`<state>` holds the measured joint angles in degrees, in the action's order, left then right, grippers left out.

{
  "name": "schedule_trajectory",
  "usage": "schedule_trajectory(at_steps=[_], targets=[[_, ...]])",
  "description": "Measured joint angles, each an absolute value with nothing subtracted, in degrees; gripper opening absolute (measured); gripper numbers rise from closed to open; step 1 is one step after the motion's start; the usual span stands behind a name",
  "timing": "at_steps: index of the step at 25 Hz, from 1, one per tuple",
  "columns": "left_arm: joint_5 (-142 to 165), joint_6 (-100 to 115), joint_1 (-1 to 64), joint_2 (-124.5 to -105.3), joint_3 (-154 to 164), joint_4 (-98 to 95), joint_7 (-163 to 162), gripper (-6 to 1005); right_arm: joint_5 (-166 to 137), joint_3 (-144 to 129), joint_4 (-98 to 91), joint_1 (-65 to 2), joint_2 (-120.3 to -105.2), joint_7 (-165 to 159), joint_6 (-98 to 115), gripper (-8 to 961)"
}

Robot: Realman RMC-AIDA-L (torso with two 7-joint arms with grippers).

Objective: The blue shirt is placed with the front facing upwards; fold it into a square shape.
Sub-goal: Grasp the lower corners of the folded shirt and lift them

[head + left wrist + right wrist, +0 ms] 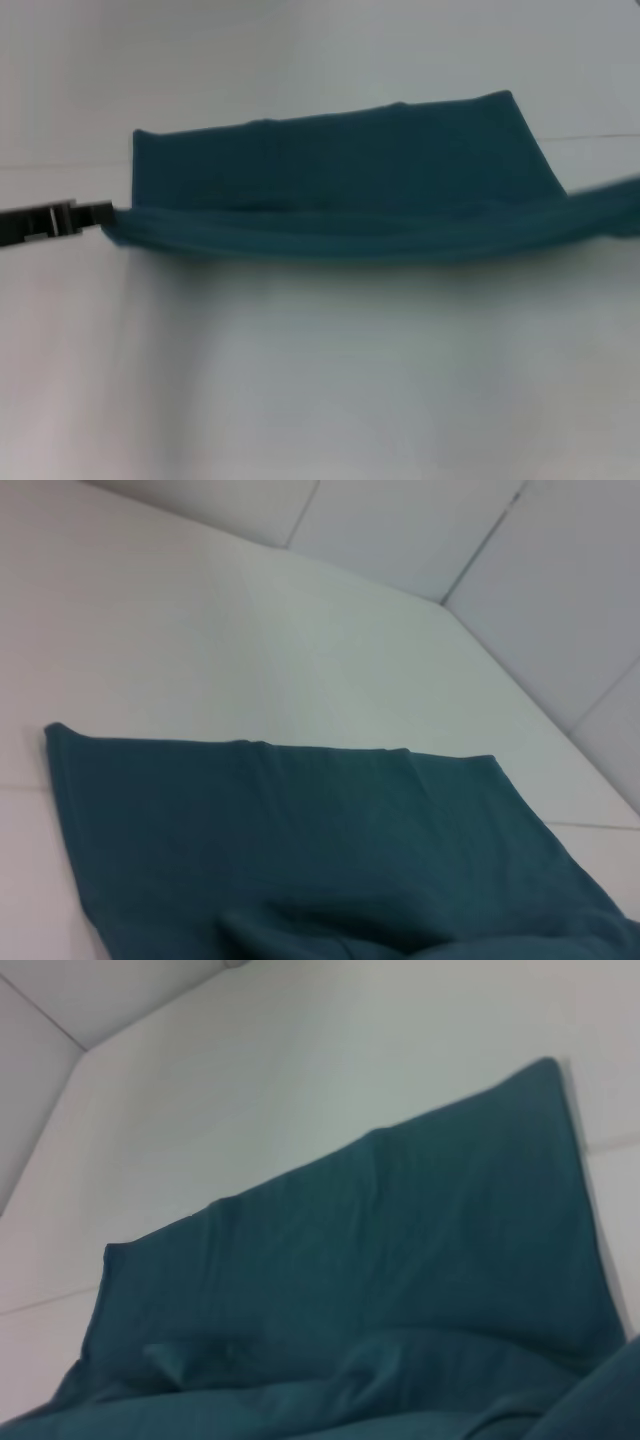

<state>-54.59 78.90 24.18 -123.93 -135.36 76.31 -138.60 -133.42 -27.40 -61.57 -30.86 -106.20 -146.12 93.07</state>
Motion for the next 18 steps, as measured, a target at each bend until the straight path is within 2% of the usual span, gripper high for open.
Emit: schedule_trajectory(at_steps=[4,5,10,14,18], targets=[[-56.5,81.4,21.5,-123.93,-135.9,77.4,-138.1,32,-128.1,-24.7,-62.6,-24.6,-108.37,-145.3,96.2,41],[-56.6,81.6,21.3,-123.92,-136.1,77.5,-138.1,32,-128.1,-24.7,-62.6,-24.6,-108.37,-145.3,96.2,41],[-56.8,83.0,20.6,-123.92,-138.3,77.6,-137.6,32,-123.9,-23.2,-62.4,-19.0,-110.74,-144.7,98.5,41],[-56.8,85.4,20.5,-123.88,-139.9,77.7,-137.3,32,-123.7,-22.5,-62.5,-16.6,-112.61,-144.1,99.9,42],[-56.9,87.5,19.9,-123.93,-141.8,78.3,-137.1,32,-123.7,-22.1,-62.5,-15.4,-113.60,-143.9,100.9,42]])
